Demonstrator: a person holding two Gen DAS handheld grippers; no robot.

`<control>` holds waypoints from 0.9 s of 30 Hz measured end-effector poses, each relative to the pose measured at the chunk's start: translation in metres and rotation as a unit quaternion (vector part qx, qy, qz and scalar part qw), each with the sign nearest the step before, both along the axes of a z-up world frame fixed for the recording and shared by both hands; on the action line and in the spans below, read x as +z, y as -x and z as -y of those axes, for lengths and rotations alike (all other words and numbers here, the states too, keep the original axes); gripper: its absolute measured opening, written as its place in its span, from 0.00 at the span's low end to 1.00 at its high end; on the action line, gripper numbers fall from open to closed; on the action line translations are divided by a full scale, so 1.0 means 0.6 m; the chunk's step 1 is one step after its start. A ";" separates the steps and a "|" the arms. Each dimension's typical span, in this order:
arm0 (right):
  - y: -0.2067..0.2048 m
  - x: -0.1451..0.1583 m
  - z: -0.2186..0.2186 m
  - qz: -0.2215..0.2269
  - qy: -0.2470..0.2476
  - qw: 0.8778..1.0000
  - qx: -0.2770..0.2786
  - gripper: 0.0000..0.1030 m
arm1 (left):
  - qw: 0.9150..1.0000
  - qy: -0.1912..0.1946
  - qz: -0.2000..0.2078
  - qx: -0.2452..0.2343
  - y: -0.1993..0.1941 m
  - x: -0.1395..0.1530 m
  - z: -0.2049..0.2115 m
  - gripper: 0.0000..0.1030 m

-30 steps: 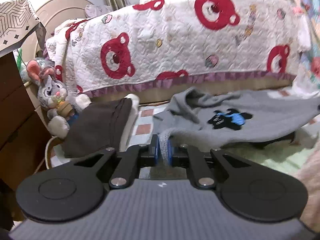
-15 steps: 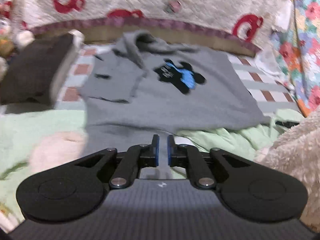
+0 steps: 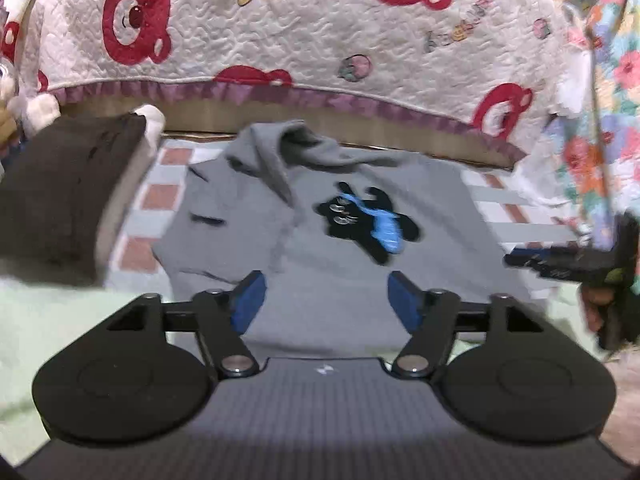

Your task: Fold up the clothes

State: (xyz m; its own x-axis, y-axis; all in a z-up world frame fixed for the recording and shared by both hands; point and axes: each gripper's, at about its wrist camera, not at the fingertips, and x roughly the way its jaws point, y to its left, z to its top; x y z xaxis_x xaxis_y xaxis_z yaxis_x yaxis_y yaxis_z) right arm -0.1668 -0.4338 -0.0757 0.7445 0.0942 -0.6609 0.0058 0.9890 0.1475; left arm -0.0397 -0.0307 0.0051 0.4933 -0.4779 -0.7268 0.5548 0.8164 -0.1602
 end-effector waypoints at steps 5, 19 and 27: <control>-0.141 0.058 -0.085 0.009 0.091 0.988 0.125 0.48 | 0.993 0.020 -0.112 0.028 -0.185 -0.099 0.022 0.66; -0.336 0.011 -0.244 -0.041 0.127 0.961 0.242 0.46 | 0.991 -0.070 -0.106 0.045 -0.322 -0.303 0.090 0.24; -0.334 -0.090 -0.279 -0.051 0.136 0.957 0.251 0.47 | 0.992 0.052 -0.114 0.024 -0.316 -0.261 0.060 0.05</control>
